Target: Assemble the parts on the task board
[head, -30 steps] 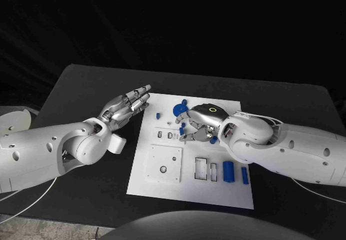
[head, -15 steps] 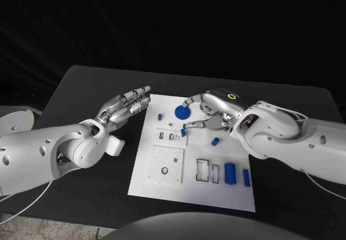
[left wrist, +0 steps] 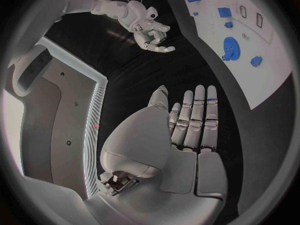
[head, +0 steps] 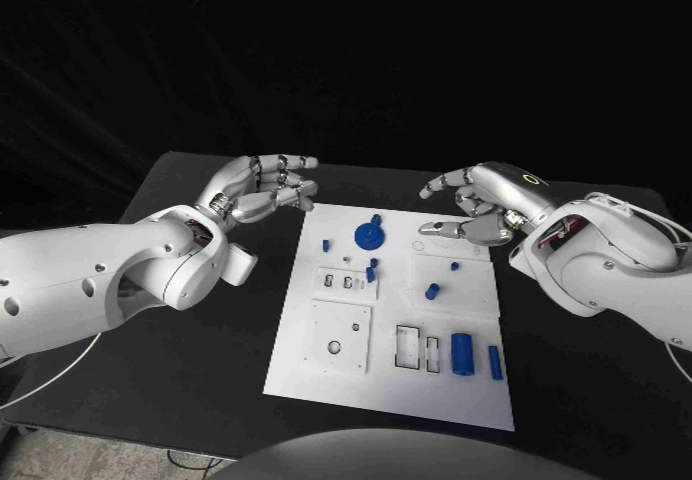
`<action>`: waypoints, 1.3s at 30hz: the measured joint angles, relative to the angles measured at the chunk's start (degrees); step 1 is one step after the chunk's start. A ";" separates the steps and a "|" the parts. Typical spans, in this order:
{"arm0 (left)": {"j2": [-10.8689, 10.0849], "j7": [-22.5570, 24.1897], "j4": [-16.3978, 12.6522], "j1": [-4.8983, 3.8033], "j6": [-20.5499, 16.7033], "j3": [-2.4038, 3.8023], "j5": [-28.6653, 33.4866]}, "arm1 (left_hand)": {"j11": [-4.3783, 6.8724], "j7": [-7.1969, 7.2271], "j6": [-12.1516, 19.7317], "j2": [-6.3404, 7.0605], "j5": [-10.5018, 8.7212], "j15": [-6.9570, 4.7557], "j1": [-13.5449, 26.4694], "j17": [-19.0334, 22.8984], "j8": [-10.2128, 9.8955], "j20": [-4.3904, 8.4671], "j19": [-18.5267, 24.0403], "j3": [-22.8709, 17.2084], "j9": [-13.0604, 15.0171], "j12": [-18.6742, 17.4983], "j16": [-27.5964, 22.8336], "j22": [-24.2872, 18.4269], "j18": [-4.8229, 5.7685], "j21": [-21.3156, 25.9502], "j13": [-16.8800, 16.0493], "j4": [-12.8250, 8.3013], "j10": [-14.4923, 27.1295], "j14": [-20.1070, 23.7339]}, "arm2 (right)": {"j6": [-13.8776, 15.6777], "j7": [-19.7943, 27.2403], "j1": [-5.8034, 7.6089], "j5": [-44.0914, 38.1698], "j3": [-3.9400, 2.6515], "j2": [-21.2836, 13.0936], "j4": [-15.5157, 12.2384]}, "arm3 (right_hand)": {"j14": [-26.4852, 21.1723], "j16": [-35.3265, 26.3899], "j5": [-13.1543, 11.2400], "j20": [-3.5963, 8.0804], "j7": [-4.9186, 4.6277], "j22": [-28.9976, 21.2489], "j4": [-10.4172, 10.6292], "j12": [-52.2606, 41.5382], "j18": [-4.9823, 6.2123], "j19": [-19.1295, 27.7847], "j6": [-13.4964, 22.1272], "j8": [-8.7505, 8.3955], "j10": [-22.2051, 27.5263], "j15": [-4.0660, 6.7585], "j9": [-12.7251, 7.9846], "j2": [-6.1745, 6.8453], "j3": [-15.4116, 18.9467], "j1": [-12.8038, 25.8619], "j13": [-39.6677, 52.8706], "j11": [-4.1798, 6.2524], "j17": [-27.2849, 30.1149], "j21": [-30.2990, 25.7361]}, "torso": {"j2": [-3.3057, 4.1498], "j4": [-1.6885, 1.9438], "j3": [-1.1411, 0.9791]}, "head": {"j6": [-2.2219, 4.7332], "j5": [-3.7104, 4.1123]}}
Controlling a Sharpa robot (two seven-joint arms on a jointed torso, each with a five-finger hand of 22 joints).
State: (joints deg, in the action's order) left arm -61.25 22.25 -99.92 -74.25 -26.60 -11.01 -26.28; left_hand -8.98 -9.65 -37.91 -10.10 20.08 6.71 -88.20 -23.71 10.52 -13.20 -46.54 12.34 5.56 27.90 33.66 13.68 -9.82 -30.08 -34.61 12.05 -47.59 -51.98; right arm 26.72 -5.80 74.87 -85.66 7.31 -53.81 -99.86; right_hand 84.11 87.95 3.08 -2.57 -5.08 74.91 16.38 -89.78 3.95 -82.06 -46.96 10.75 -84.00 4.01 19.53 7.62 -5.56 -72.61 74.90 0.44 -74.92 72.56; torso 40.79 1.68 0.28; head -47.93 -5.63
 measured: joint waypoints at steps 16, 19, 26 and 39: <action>8.98 -33.72 1.18 0.18 1.45 -0.19 -33.48 | 4.27 4.24 -13.72 0.11 -12.27 -7.33 19.21 -51.24 20.49 7.46 -37.01 5.14 15.01 50.21 56.20 61.21 7.58 -56.95 -39.15 4.14 -33.99 -32.06 | -2.14 -0.17 -1.04 1.64 0.88 -2.00 1.06 | -0.21 -0.14 3.80 0.00 -0.43 0.04 -0.33 0.00 0.00 0.00 -2.60 0.55 0.01 -0.21 -0.39 -2.05 -0.33 -1.28 0.04 -0.41 0.01 0.00 | -1.96 -1.93 -1.76 | -0.26 -2.37; 10.32 -38.24 1.24 0.30 1.94 -0.19 -37.75 | 5.45 5.40 -13.14 0.41 -12.27 -7.89 20.18 -51.24 24.73 8.01 -37.55 5.35 20.38 50.21 56.20 61.27 7.57 -57.88 -39.16 4.35 -34.10 -32.01 | -2.13 -0.21 -1.09 1.60 0.90 -2.29 1.06 | -0.21 -0.14 4.13 -0.21 -0.24 0.04 -0.33 0.00 0.00 -0.21 -2.79 0.55 0.01 -0.21 -0.46 -2.27 -0.33 -1.51 0.04 -0.41 0.01 0.00 | -2.08 -2.25 -1.96 | -0.50 -2.81; 13.40 -48.89 1.74 0.58 5.01 -0.11 -45.68 | 7.23 6.51 -12.23 0.38 -11.78 -8.99 22.26 -51.24 30.92 8.92 -37.41 5.50 30.38 50.80 56.20 61.27 7.58 -58.00 -39.16 4.51 -34.89 -32.08 | -2.24 -0.54 -1.14 1.50 1.02 -2.65 1.05 | -0.21 -0.14 4.45 -0.21 -0.45 0.04 -0.33 0.00 0.00 -0.22 -2.99 0.55 0.01 -0.21 -0.58 -2.52 -0.33 -1.26 0.04 -0.41 0.01 0.00 | -2.33 -2.74 -2.30 | -1.16 -3.12; 16.48 -57.61 3.21 1.18 10.46 0.28 -50.75 | 10.10 7.64 -12.55 0.61 -10.15 -10.14 22.48 -51.23 33.83 10.05 -37.51 5.50 38.87 61.97 56.20 61.26 8.48 -58.40 -40.45 4.51 -36.53 -32.06 | -2.28 -0.88 -1.16 1.44 1.09 -2.53 1.06 | -0.21 0.10 4.92 -0.21 -0.46 0.03 -0.33 0.00 0.00 -0.22 -3.40 0.31 0.01 -0.20 -0.71 -3.02 -0.33 -1.22 0.03 -0.41 0.01 0.00 | -2.66 -3.03 -2.54 | -2.03 -3.40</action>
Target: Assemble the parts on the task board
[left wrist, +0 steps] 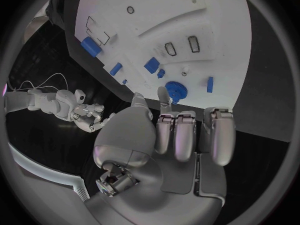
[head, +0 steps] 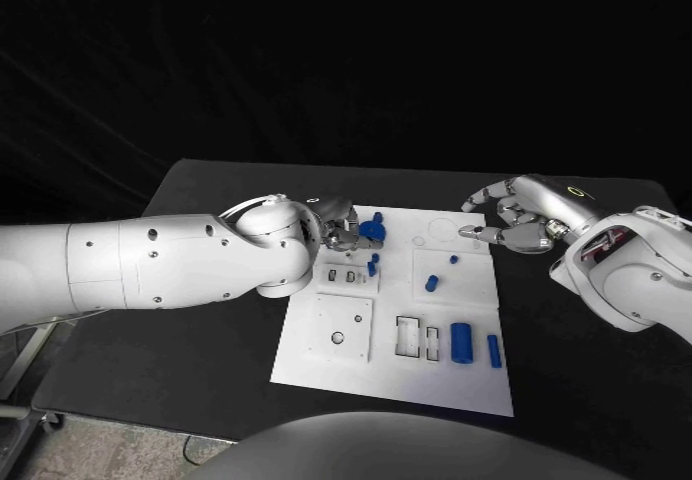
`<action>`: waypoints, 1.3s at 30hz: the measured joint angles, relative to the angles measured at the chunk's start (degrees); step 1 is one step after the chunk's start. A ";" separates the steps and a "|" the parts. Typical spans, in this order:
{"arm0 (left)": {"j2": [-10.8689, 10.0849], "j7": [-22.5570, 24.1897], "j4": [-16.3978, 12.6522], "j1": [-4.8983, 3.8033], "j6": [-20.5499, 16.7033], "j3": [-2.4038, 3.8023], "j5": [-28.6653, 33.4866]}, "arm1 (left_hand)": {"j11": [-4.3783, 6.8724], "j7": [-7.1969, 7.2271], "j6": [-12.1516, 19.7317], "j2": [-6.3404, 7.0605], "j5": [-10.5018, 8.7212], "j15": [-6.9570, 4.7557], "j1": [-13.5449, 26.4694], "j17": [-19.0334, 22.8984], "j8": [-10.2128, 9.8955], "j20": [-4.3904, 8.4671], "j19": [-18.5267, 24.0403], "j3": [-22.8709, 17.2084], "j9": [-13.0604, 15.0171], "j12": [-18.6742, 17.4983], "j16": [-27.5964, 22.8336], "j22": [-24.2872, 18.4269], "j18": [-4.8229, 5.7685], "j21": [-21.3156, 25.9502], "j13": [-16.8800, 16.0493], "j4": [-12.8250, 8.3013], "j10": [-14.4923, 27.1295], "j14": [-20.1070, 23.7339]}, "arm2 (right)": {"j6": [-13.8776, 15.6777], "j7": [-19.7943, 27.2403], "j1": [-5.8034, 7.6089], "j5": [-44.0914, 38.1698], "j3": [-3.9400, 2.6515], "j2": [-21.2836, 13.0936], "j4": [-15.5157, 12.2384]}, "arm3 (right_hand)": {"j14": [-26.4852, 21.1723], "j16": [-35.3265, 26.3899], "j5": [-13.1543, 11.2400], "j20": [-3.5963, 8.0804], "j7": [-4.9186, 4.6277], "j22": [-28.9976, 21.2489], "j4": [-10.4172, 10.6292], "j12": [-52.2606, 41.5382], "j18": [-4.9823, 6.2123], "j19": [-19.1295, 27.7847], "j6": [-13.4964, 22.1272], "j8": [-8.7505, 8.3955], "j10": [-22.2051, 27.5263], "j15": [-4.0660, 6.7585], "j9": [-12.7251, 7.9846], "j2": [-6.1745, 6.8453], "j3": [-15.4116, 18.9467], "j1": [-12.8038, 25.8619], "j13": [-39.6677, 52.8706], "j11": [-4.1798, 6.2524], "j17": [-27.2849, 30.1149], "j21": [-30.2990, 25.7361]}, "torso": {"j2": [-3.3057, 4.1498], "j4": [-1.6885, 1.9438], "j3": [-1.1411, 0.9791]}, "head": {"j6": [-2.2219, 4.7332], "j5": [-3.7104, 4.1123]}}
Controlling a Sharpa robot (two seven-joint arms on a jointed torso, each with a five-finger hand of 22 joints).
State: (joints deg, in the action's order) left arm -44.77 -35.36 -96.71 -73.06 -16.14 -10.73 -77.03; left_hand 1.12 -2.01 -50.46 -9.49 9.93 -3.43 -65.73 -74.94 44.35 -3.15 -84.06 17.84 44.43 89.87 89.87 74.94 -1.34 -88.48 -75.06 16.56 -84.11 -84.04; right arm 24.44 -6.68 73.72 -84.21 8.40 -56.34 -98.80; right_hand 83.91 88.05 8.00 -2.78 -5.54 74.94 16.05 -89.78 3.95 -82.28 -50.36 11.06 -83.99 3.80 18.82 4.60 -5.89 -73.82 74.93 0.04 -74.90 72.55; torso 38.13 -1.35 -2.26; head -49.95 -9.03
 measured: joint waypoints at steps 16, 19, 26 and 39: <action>3.88 -2.52 1.47 1.31 5.37 0.48 -2.02 | 0.61 0.89 -1.36 0.00 1.52 -0.47 0.00 0.01 -0.79 0.51 0.10 -0.30 1.92 0.00 0.00 -0.01 0.01 0.00 -0.02 -0.30 0.21 -0.05 | 1.45 0.43 -0.02 0.08 0.08 -0.08 0.73 | 0.00 0.31 1.22 0.00 0.00 -0.01 -0.17 0.00 0.00 0.00 0.00 -0.28 0.00 0.00 -0.27 -0.30 0.17 -0.30 -0.01 0.00 -0.04 0.00 | -0.39 -0.03 -0.48 | -0.05 0.20; 4.29 -2.67 1.66 1.58 5.57 0.58 -2.24 | 0.64 1.11 -1.76 0.00 2.05 -0.68 0.00 0.02 -1.20 0.51 0.10 -0.32 2.25 0.00 0.00 -0.01 0.01 0.00 -0.03 -0.31 0.18 0.16 | 1.65 0.55 -0.05 0.11 0.09 -0.06 0.89 | 0.00 0.31 1.46 0.00 0.00 -0.01 -0.17 0.00 0.00 0.00 0.00 -0.28 0.00 0.00 -0.27 -0.30 0.17 -0.30 -0.01 0.00 -0.04 0.00 | -0.43 -0.07 -0.49 | -0.05 0.18; 5.18 -2.94 2.32 2.28 6.00 0.82 -2.65 | 1.02 1.41 -2.90 0.38 2.55 -0.87 -0.38 0.02 -1.46 0.91 0.10 -0.62 3.28 0.00 0.00 -0.02 0.00 0.00 0.00 -0.62 0.21 -0.04 | 1.80 0.78 -0.25 0.21 0.16 -0.05 1.14 | 0.00 0.31 1.46 0.00 0.00 -0.02 -0.17 0.00 0.00 0.00 0.00 -0.28 0.00 0.00 -0.27 -0.30 0.17 -0.30 -0.01 0.00 -0.04 0.00 | -0.46 -0.11 -0.44 | -0.05 0.29; 4.36 -3.21 1.93 2.96 5.94 1.97 -4.38 | 1.90 2.17 -11.37 0.91 1.78 -1.70 -0.90 0.03 10.92 1.74 0.10 -1.07 20.04 0.00 0.00 -0.03 0.00 0.00 -0.01 -0.53 0.19 -0.05 | 1.78 0.89 -0.30 0.35 0.17 -0.36 1.29 | 0.00 0.31 1.45 0.00 0.00 -0.03 -0.17 0.00 0.00 0.00 0.00 -0.28 0.00 0.00 -0.31 -0.30 0.17 -0.30 -0.02 0.00 -0.03 0.00 | -0.46 -0.05 -0.25 | -0.05 0.69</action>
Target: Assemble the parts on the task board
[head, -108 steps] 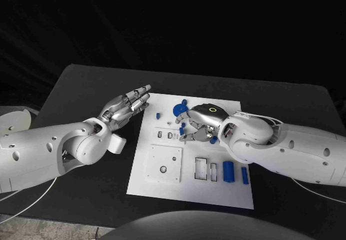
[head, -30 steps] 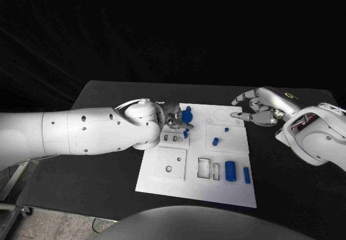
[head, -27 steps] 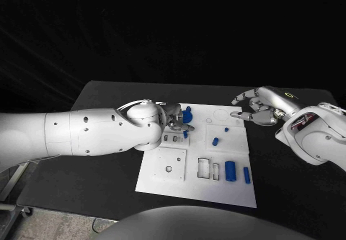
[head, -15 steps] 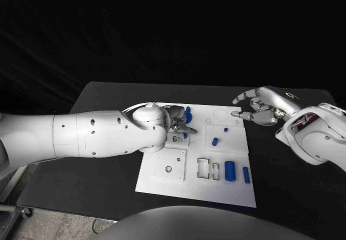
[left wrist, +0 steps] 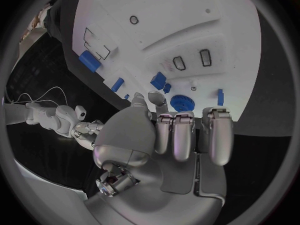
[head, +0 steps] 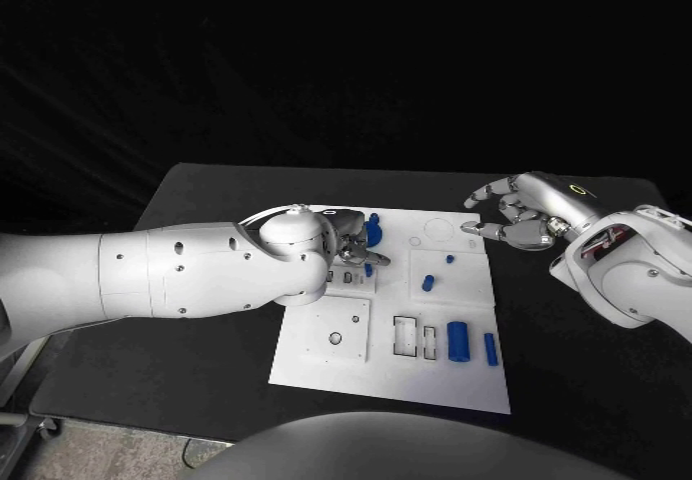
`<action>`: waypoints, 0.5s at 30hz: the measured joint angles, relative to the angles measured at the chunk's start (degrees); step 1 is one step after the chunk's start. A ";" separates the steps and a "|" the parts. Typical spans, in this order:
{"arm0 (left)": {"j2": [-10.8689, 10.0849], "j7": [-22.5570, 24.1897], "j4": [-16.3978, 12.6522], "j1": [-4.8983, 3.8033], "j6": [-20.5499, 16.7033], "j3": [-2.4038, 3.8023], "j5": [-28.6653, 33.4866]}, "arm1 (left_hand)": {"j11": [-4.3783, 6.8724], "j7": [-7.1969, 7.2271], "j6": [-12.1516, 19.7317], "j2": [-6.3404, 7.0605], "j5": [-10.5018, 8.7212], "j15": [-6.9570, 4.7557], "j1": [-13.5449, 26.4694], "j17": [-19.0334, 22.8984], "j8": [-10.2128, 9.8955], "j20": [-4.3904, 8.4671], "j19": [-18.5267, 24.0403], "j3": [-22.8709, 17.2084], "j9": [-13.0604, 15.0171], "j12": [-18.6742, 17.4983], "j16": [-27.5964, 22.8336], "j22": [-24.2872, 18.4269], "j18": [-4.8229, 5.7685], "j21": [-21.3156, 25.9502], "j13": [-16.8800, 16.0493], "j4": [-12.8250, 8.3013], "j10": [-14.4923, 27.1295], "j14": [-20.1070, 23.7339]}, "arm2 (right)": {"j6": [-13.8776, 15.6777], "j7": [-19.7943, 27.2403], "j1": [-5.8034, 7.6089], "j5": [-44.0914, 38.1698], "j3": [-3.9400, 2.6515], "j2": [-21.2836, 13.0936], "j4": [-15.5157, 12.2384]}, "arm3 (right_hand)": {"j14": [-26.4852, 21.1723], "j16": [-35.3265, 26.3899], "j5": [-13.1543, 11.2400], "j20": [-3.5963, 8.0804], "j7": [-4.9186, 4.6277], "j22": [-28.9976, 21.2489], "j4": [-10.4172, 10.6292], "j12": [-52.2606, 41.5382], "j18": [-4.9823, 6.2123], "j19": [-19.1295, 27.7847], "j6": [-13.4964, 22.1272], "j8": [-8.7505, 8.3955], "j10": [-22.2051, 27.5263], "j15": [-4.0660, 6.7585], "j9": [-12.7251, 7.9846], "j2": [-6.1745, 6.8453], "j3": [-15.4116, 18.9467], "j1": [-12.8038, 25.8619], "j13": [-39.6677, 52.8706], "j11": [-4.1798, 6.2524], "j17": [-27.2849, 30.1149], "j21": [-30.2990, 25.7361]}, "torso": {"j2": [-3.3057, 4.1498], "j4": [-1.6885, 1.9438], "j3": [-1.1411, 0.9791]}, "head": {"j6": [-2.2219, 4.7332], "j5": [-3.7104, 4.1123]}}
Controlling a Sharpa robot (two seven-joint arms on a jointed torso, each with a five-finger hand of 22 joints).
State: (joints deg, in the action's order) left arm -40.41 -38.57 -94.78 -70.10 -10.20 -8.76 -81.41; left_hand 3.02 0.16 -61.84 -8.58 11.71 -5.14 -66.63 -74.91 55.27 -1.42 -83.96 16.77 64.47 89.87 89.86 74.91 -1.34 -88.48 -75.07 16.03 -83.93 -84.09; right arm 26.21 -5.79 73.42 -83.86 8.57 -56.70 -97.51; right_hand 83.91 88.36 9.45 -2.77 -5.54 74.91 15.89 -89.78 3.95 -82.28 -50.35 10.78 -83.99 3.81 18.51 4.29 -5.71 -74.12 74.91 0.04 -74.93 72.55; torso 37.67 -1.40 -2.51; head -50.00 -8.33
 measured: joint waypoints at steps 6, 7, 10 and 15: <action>-0.40 -0.02 -0.61 0.42 -0.73 0.85 -1.21 | 0.25 0.18 -3.75 0.17 -0.41 -0.31 0.18 0.00 6.19 0.32 -0.10 -0.14 6.14 0.24 0.00 0.00 0.00 0.00 -0.07 0.14 -0.08 0.10 | -0.07 0.00 -0.06 0.04 0.01 -0.20 0.27 | 0.00 0.00 0.21 0.00 0.11 0.00 0.00 0.00 0.00 0.00 -0.11 0.00 0.00 0.00 -0.06 -0.30 0.00 0.31 0.00 0.00 0.00 0.00 | -0.08 0.02 0.01 | 0.00 0.09; -0.45 -0.02 -0.66 0.45 -0.88 0.93 -1.42 | 0.25 0.25 -4.01 0.25 -0.41 -0.40 0.25 0.00 6.19 0.41 -0.01 -0.14 6.15 0.24 0.00 0.00 0.01 0.00 -0.06 0.14 -0.08 0.01 | -0.09 0.00 -0.07 0.04 0.01 -0.20 0.34 | 0.00 0.00 0.21 0.00 0.17 0.00 0.00 0.00 0.00 0.00 -0.17 0.00 0.00 0.00 -0.06 -0.30 0.00 0.31 0.00 0.00 0.00 0.00 | -0.10 0.01 0.01 | 0.00 0.07; -0.46 -0.02 -0.66 0.50 -1.11 1.07 -1.77 | 0.25 0.20 -4.07 0.25 -0.41 -0.40 0.25 0.00 6.19 0.41 0.00 -0.17 6.16 0.24 0.00 0.00 0.01 0.00 -0.01 0.17 -0.09 0.01 | -0.16 -0.04 -0.11 0.06 0.01 -0.21 0.48 | 0.00 0.00 0.21 0.00 0.17 0.00 0.00 0.00 0.00 0.00 -0.17 -0.18 0.00 0.00 -0.06 -0.30 0.00 0.31 0.00 0.00 0.01 0.00 | -0.13 0.00 -0.02 | 0.00 0.03; -0.42 -0.03 -0.22 0.58 -1.02 1.11 -1.72 | 0.25 -0.11 6.81 0.10 -0.41 -0.40 0.40 0.01 -8.71 0.41 0.00 -0.39 0.28 0.22 0.00 0.00 0.00 0.27 0.25 0.21 -0.09 0.01 | -0.38 -0.12 -0.15 0.07 0.01 -0.18 0.66 | 0.00 0.00 0.21 0.00 0.17 -0.01 0.00 0.00 0.00 0.00 -0.17 -0.22 0.00 0.00 -0.06 -0.30 0.00 0.31 0.00 0.00 0.01 0.00 | -0.15 -0.02 -0.08 | 0.00 0.07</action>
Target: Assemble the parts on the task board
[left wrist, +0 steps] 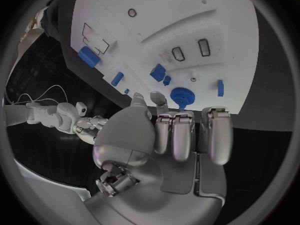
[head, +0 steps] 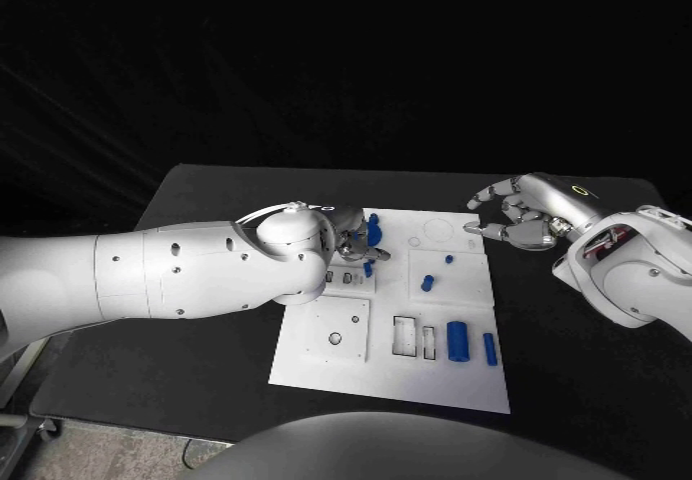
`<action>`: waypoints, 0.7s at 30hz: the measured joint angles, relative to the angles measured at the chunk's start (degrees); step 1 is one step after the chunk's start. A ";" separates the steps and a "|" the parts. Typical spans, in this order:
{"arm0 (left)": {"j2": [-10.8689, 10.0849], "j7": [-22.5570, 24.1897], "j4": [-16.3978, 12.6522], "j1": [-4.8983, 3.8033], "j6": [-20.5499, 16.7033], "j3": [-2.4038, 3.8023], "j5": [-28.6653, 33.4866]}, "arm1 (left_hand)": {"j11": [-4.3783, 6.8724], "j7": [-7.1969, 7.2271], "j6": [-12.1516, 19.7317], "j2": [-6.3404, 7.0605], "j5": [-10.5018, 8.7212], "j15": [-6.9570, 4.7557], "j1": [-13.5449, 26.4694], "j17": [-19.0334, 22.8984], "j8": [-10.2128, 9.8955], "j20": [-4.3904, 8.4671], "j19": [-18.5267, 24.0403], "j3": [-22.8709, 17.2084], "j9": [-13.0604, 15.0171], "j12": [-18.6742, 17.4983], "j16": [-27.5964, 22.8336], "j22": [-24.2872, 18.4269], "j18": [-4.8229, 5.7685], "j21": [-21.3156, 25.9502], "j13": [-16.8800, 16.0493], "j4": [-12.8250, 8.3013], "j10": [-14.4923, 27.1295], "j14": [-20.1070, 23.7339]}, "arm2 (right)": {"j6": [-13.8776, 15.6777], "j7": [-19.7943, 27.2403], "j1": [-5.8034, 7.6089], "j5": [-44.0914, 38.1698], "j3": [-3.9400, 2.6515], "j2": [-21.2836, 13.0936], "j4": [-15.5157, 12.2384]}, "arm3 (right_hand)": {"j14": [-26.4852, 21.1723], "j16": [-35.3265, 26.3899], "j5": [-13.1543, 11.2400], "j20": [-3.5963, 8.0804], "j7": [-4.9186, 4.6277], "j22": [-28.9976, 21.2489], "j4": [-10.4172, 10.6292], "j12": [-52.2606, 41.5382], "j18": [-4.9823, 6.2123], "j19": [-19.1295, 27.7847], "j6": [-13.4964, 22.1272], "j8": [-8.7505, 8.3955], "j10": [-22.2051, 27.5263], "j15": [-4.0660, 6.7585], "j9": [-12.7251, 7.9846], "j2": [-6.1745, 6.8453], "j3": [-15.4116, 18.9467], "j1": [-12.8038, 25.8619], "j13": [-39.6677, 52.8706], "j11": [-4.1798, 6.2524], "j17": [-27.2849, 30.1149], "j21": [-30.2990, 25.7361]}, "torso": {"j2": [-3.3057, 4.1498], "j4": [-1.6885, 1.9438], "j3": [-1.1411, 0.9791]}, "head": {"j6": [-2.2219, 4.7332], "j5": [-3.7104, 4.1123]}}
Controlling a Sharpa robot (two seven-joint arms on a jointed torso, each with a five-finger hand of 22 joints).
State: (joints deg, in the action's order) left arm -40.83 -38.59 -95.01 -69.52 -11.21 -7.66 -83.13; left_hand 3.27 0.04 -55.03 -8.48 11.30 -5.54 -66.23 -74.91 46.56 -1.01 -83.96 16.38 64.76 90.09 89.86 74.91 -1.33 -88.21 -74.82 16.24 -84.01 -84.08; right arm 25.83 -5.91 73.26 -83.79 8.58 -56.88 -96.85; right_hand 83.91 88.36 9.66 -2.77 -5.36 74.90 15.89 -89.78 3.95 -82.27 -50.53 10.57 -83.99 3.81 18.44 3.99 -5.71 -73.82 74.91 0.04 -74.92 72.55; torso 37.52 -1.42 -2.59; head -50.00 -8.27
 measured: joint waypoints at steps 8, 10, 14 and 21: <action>-0.04 -0.01 0.65 0.31 0.72 0.02 1.32 | -0.54 -1.21 -1.23 -0.08 0.00 0.53 0.08 0.00 -16.42 -0.44 0.01 -0.08 -8.41 0.00 0.00 0.00 -0.01 0.22 -0.15 -0.05 0.10 -0.11 | -0.33 -0.10 -0.04 0.04 0.01 0.06 0.26 | 0.00 0.00 0.00 0.00 -0.21 0.04 0.00 0.00 0.00 0.00 -0.21 0.00 0.00 0.00 -0.07 -0.23 0.00 0.23 0.00 0.00 0.00 0.00 | 0.00 0.03 0.02 | 0.00 0.15; -0.06 -0.01 0.75 0.39 0.94 0.01 1.76 | -0.66 -1.35 -1.59 -0.08 0.00 0.58 0.08 0.00 -17.84 -0.44 0.01 -0.22 -9.12 0.00 0.00 0.03 0.00 0.22 -0.15 0.09 -0.02 -0.07 | -0.37 -0.12 -0.05 0.05 0.01 0.09 0.33 | 0.00 0.00 0.00 0.00 -0.21 0.04 0.00 0.00 0.00 0.00 -0.21 0.00 0.00 0.00 -0.07 -0.23 0.00 0.23 0.00 0.00 0.00 0.00 | 0.01 0.03 0.03 | 0.00 0.15; -0.16 -0.01 0.78 0.65 1.29 0.00 2.39 | -0.74 -1.46 -2.40 -0.08 0.00 0.73 0.08 0.00 -19.52 -0.44 0.01 -0.22 -10.05 0.00 0.00 0.04 -0.01 0.22 -0.15 0.09 -0.10 0.08 | -0.44 -0.16 -0.09 0.09 0.01 0.11 0.40 | 0.00 0.00 0.00 0.00 -0.21 0.04 0.00 0.00 0.00 0.00 -0.21 0.00 0.00 0.00 -0.07 -0.23 0.00 0.23 0.00 0.00 0.01 0.00 | 0.05 0.04 0.08 | 0.00 0.15; -0.23 -0.01 0.87 1.05 1.65 -0.01 3.17 | -0.74 -1.37 -3.13 -0.26 0.00 0.73 0.26 -0.04 -19.97 -0.44 0.01 -0.22 -10.19 0.00 0.00 0.04 -0.01 0.22 -0.15 0.09 -0.10 0.08 | -0.53 -0.20 -0.14 0.14 0.02 0.06 0.48 | 0.00 0.00 0.00 0.00 -0.21 0.04 0.00 0.00 0.00 0.00 -0.21 0.00 0.00 0.00 -0.07 -0.23 0.00 0.23 0.05 0.00 0.01 0.00 | 0.08 0.08 0.13 | -0.01 0.31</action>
State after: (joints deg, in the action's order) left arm -41.05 -38.60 -94.14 -68.47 -9.57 -7.66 -79.96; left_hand 2.53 -1.32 -58.16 -8.74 11.30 -4.81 -65.97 -74.95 26.59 -1.45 -83.95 16.16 54.56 90.10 89.86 74.94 -1.35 -87.99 -74.97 16.33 -84.11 -84.00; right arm 25.30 -6.11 73.12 -83.65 8.60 -56.83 -96.37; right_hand 83.91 88.36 9.66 -2.77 -5.57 74.94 15.89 -89.78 3.95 -82.28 -50.73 10.57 -83.99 3.81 18.38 3.76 -5.71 -73.59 74.95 0.04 -74.91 72.55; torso 37.60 -1.34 -2.46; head -50.01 -7.96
